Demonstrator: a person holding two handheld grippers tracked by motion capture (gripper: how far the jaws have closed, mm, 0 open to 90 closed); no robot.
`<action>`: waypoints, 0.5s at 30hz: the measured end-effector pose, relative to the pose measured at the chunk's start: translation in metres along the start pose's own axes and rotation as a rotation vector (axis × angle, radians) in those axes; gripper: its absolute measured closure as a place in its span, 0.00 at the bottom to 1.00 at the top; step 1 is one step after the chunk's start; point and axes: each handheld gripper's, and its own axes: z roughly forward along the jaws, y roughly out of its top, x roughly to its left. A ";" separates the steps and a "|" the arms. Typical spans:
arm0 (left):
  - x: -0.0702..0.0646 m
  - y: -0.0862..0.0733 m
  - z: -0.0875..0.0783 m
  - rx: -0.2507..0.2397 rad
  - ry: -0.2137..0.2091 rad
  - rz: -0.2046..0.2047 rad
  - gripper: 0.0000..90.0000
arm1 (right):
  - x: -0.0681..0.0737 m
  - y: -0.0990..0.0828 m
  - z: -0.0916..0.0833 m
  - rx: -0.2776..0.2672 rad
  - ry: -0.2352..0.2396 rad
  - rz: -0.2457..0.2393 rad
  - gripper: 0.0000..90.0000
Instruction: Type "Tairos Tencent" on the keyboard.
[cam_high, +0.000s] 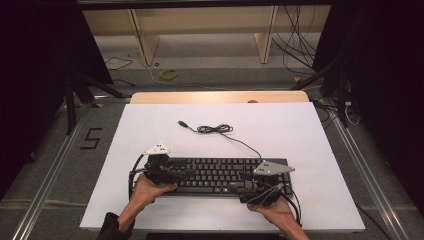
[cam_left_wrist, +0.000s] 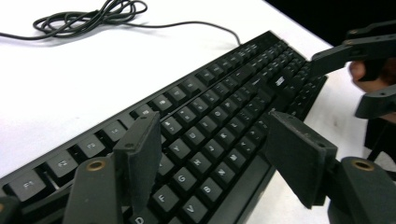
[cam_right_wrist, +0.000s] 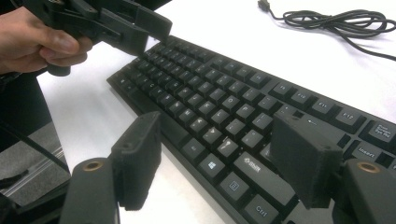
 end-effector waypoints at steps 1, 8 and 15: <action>-0.001 -0.001 -0.001 -0.005 -0.005 0.003 0.38 | 0.000 0.000 -0.001 -0.005 0.000 -0.003 0.39; -0.006 -0.007 -0.007 -0.038 -0.019 0.015 0.35 | -0.001 -0.003 -0.006 -0.014 -0.004 -0.003 0.39; -0.009 -0.015 -0.013 -0.050 -0.027 0.021 0.33 | -0.002 -0.007 -0.014 -0.031 -0.010 -0.006 0.38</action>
